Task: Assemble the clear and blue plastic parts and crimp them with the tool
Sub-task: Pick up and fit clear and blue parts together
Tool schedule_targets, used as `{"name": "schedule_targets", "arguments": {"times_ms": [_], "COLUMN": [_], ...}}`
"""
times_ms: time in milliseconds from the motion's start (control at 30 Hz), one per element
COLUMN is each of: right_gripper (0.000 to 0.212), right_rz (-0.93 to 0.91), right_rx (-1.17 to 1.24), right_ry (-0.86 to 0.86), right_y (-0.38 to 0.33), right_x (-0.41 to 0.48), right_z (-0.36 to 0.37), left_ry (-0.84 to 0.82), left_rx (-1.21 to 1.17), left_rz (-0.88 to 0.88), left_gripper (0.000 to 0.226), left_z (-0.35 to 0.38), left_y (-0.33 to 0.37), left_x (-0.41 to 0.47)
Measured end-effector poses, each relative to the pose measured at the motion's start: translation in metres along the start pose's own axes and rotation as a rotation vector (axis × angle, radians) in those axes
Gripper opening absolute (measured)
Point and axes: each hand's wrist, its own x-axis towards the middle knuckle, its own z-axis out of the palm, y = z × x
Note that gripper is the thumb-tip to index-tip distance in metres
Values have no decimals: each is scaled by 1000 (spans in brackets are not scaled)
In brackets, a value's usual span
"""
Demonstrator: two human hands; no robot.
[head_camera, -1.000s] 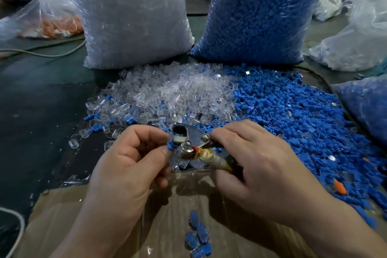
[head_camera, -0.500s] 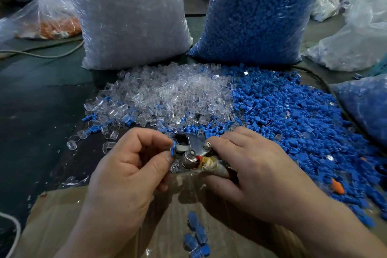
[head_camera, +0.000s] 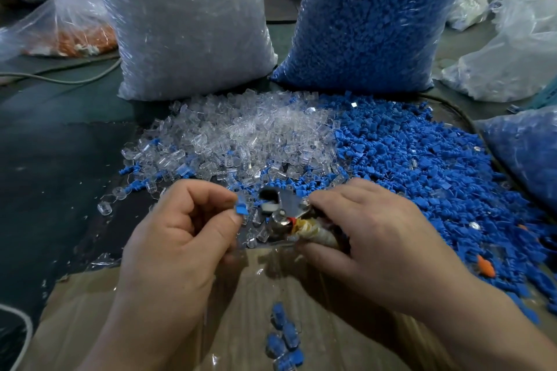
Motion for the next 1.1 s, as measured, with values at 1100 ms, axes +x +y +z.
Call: {"name": "schedule_targets", "arguments": {"times_ms": [1100], "right_gripper": [21], "right_rz": [152], "right_rx": [685], "right_ry": [-24], "right_y": [-38], "right_x": [-3], "right_z": [5], "left_ry": [-435], "left_rx": [-218], "left_rz": [-53], "left_gripper": [47], "left_z": [3], "left_y": [10], "left_x": [-9]}}
